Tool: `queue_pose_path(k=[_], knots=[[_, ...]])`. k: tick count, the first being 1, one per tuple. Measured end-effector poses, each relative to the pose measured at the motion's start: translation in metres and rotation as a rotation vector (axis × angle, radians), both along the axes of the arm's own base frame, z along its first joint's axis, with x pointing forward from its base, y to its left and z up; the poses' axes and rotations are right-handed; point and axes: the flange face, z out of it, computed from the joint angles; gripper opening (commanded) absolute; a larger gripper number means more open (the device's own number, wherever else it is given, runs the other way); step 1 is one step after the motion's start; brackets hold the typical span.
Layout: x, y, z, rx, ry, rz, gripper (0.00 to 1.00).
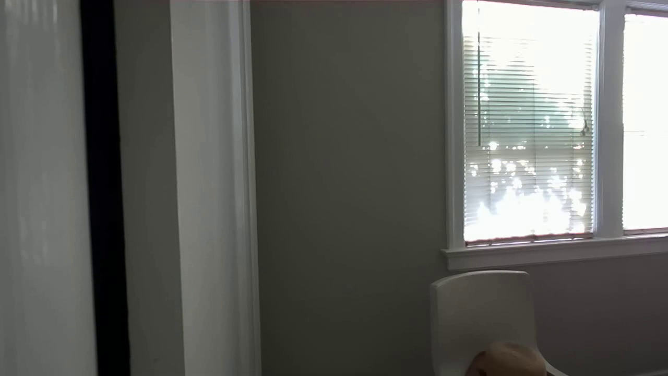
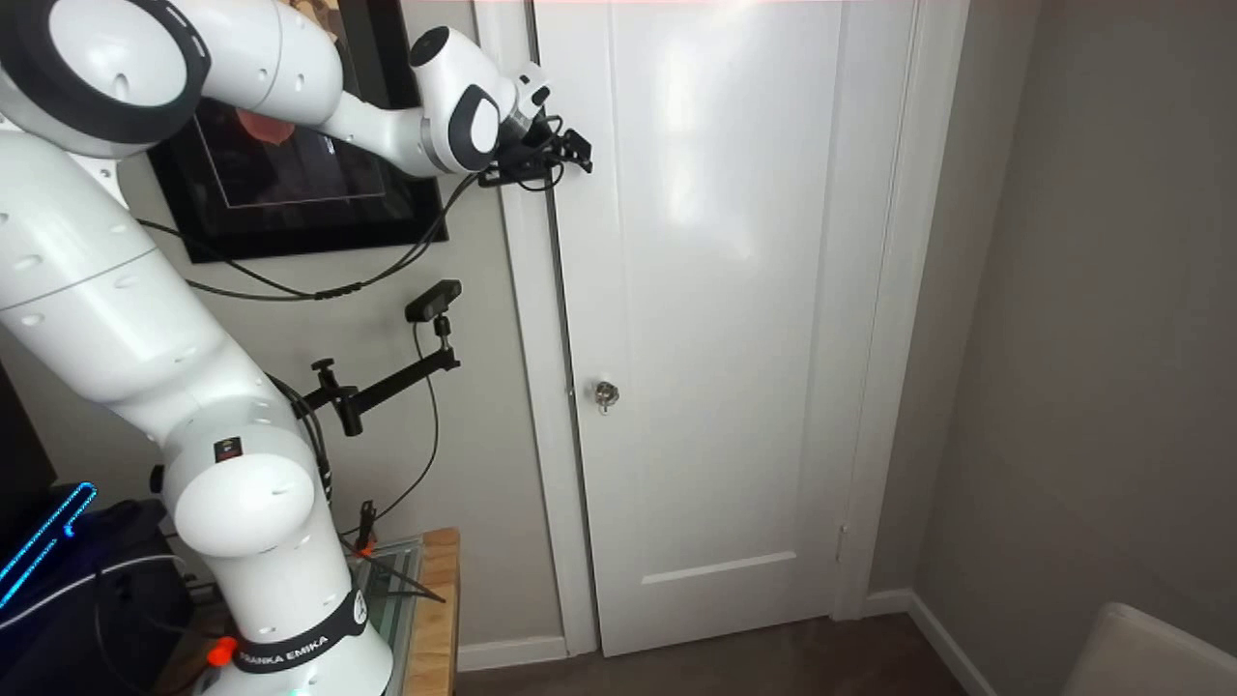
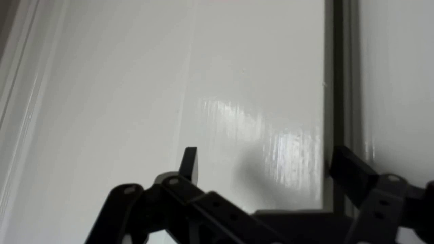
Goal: Open the closet door.
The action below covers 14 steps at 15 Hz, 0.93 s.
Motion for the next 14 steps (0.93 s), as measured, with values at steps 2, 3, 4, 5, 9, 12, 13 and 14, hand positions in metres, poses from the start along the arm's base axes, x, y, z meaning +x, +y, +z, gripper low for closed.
queue_pose_path(k=[2,3,4,5,9,12,13,14], knots=[[-0.001,0.0,0.003,0.016,-0.017,0.003,1.0],[-0.001,0.0,0.004,0.019,-0.024,0.004,1.0],[-0.001,0.001,0.004,0.015,-0.031,0.005,1.0],[-0.002,0.001,0.004,0.01,-0.036,0.004,1.0],[-0.005,0.004,0.003,0.01,-0.043,-0.013,0.68],[-0.014,0.01,0.003,0.013,-0.043,-0.015,0.47],[-0.017,0.011,0.003,0.013,-0.044,-0.015,0.41],[-0.02,0.013,0.003,0.012,-0.045,-0.015,0.34]])
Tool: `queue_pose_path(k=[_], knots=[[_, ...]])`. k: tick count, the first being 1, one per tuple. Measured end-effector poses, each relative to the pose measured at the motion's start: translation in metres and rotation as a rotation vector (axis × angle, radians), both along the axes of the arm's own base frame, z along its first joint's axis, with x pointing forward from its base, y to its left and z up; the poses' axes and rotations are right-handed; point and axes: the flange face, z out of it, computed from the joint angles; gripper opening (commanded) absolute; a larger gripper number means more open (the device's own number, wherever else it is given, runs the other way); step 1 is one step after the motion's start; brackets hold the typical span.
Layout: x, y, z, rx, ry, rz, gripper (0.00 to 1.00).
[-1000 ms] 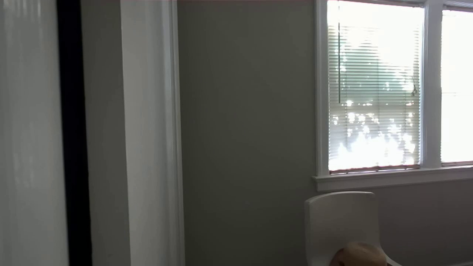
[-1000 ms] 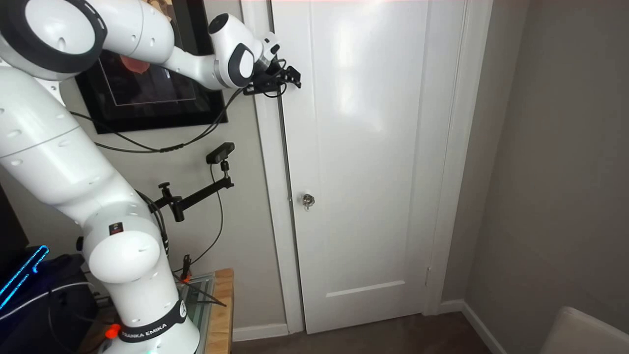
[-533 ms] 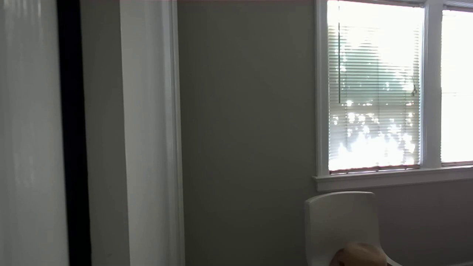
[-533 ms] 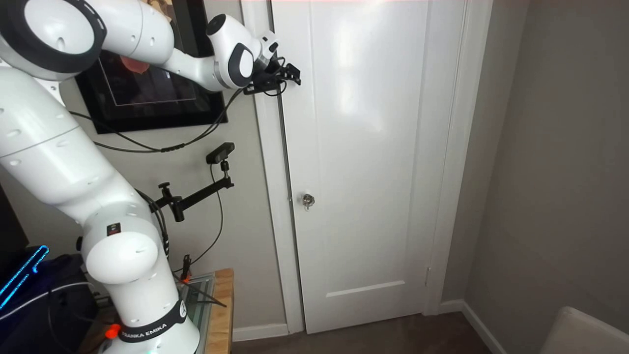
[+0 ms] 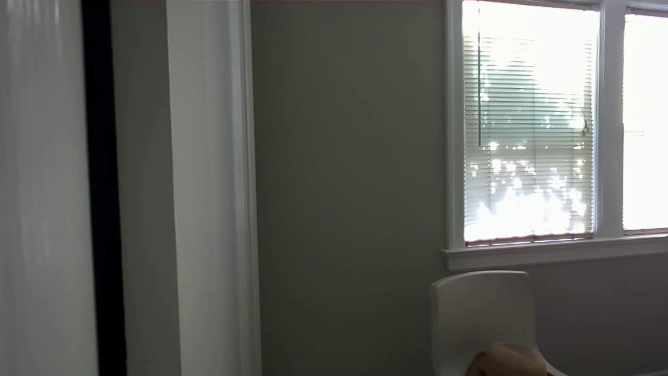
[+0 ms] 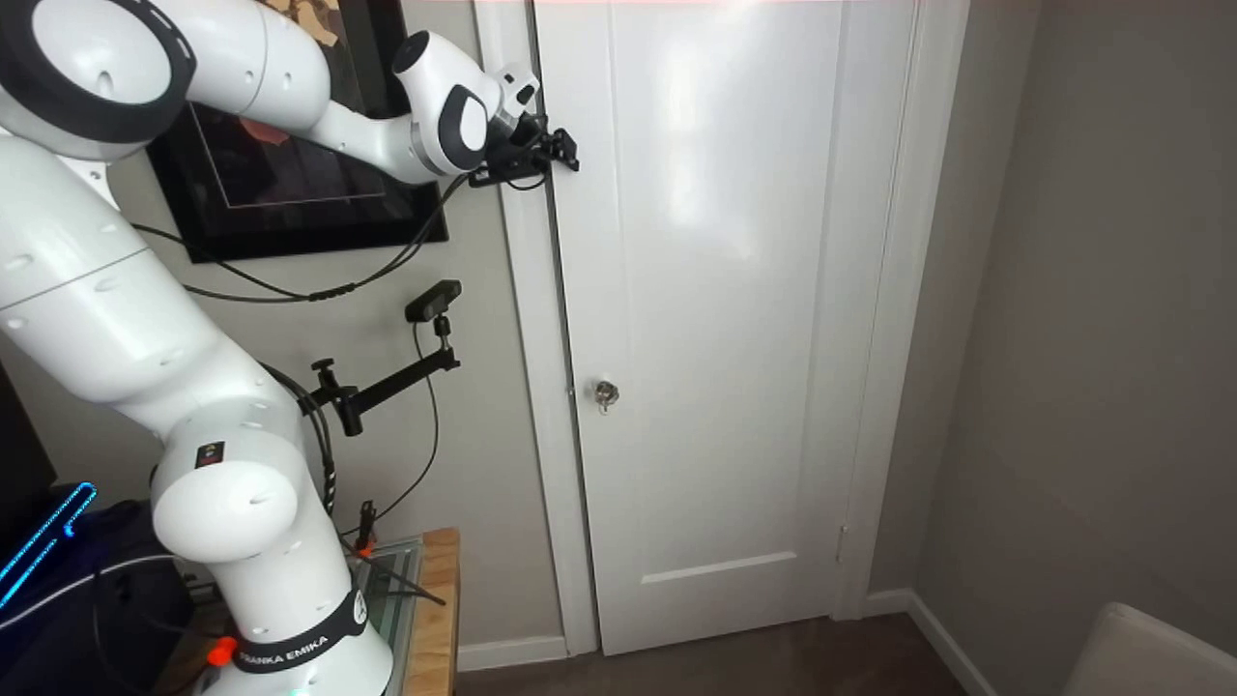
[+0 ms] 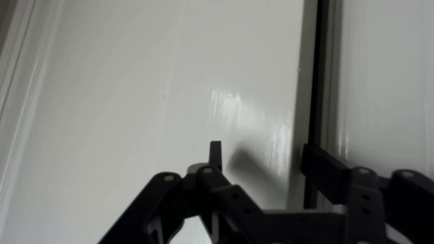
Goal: Open the closet door.
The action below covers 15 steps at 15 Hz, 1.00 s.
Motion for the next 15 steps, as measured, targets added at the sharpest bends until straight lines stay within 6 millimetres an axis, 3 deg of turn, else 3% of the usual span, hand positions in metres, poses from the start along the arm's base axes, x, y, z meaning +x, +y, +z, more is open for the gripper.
queue_pose_path(k=[6,11,15], knots=[[-0.017,-0.011,0.003,-0.012,-0.013,-0.014,0.1],[-0.027,-0.033,0.009,-0.054,0.002,-0.051,0.0],[-0.037,-0.056,0.016,-0.079,0.023,-0.081,0.0]])
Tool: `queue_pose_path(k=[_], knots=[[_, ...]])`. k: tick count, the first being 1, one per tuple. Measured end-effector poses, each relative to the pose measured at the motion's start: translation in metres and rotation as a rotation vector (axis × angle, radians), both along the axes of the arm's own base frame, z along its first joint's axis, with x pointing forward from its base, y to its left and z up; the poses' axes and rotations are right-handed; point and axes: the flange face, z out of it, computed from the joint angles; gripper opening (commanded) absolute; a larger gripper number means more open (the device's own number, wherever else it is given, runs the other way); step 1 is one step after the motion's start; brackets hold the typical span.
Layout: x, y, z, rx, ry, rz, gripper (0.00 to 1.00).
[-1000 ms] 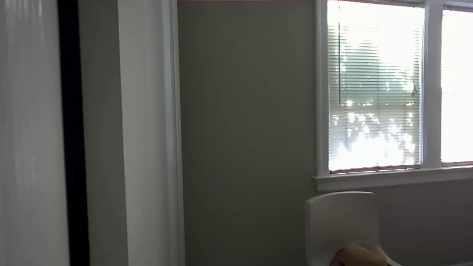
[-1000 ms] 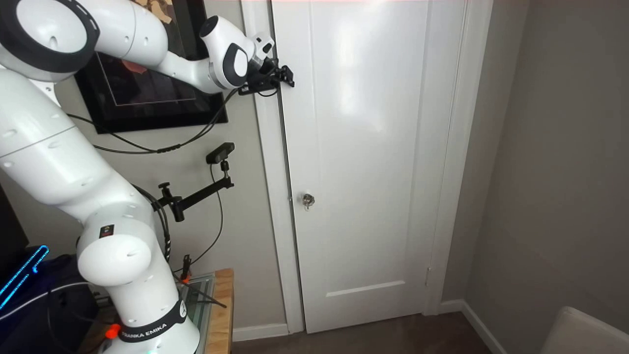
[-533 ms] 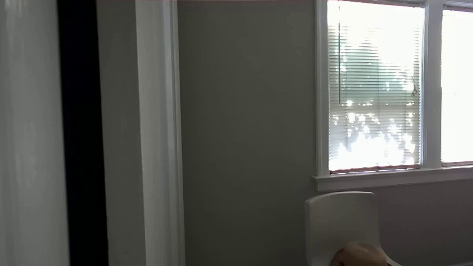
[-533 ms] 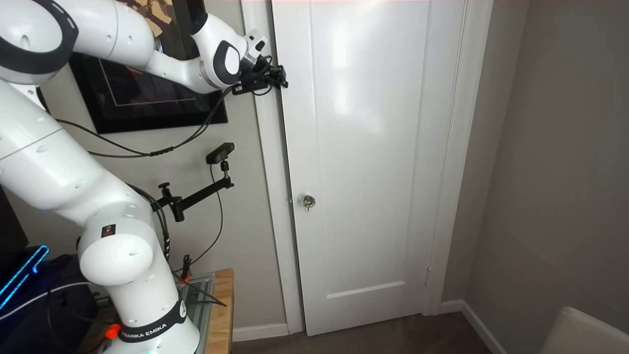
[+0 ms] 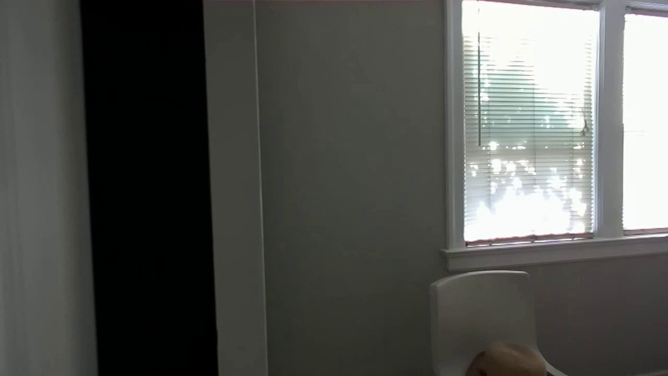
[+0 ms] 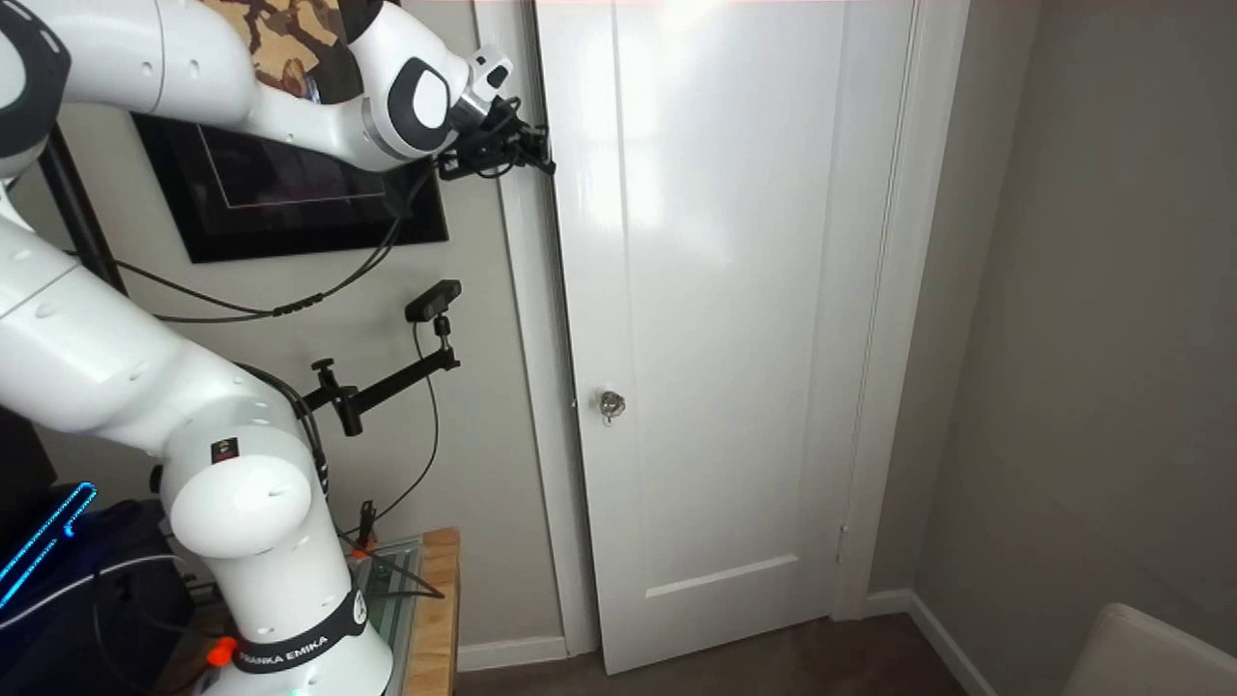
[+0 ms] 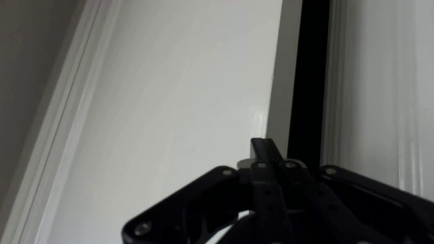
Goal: Open the closet door.
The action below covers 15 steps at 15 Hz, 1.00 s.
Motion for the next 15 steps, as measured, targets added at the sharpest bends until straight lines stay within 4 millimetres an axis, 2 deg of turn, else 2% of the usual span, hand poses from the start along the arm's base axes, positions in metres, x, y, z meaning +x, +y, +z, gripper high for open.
queue_pose_path(k=[2,3,5,7,10,15], knots=[[0.006,-0.021,0.008,-0.005,0.008,-0.043,0.0],[0.009,-0.033,0.012,-0.008,0.015,-0.067,0.26],[0.011,-0.055,0.019,-0.024,0.041,-0.115,0.32],[0.007,-0.07,0.026,-0.035,0.073,-0.144,0.46],[-0.01,-0.076,0.032,-0.038,0.169,-0.135,0.66],[-0.048,-0.064,0.053,-0.019,0.334,-0.055,1.0]])
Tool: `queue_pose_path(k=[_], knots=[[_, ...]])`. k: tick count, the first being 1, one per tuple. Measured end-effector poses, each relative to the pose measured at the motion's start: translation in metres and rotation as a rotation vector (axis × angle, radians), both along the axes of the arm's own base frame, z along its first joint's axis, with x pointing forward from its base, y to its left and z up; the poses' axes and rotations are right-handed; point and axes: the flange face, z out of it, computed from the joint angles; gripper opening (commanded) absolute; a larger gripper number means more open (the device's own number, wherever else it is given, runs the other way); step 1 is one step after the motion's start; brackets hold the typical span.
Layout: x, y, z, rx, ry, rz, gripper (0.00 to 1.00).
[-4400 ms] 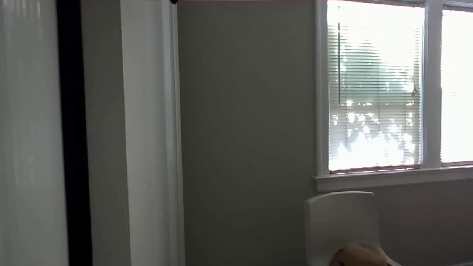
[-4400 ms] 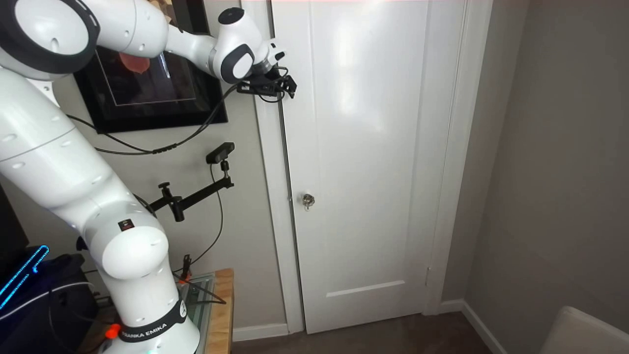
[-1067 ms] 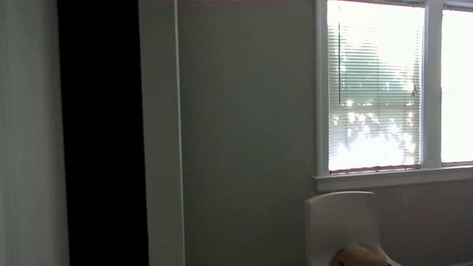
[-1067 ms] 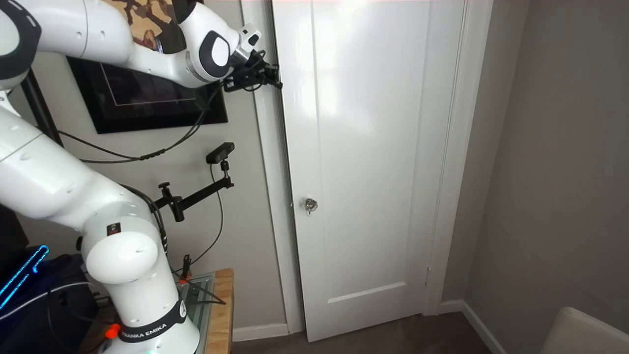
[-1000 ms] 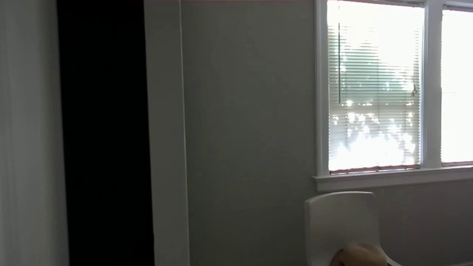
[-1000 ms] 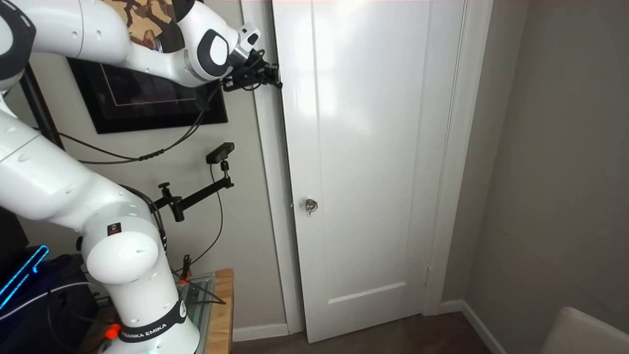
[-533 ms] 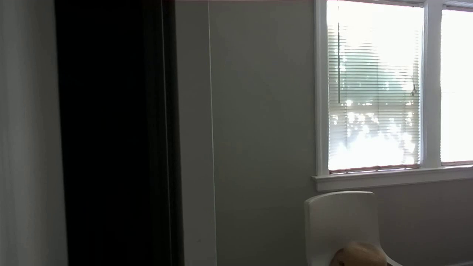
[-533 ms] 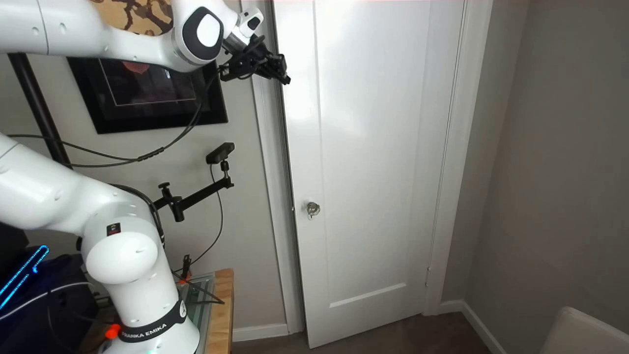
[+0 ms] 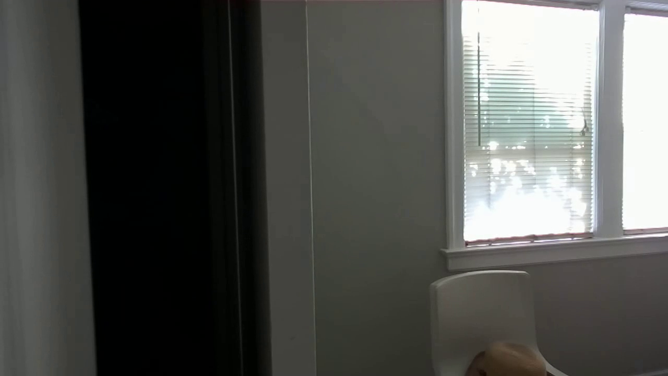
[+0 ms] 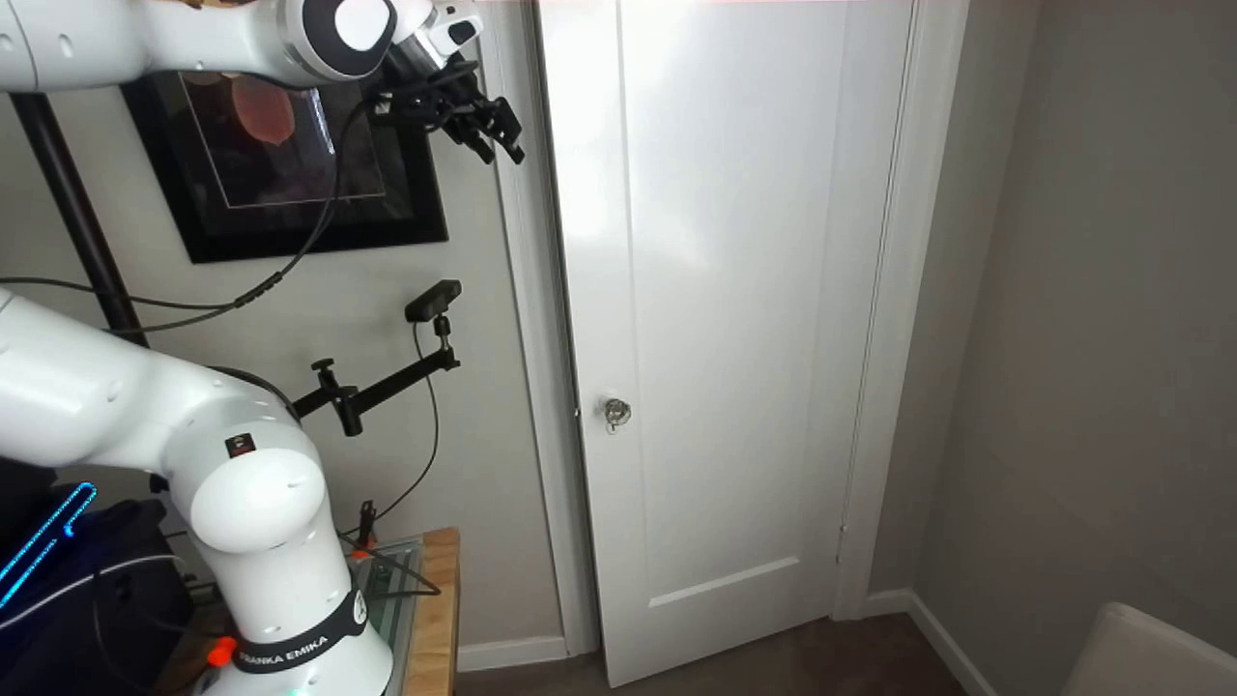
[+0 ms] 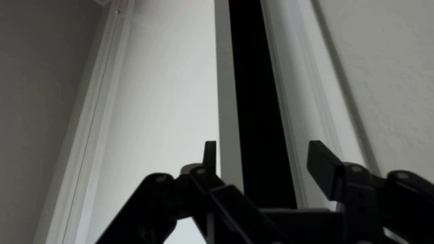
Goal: Open the closet door.
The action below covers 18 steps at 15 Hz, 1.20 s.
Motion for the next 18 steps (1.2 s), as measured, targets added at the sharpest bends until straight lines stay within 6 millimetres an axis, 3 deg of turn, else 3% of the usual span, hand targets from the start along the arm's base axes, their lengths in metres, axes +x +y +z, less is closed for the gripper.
queue_pose_path(k=[4,11,18], knots=[[-0.009,0.01,0.007,0.017,0.018,0.101,1.0],[0.018,0.058,-0.024,-0.124,0.021,0.422,1.0],[0.028,0.095,-0.024,-0.291,0.006,0.729,1.0]])
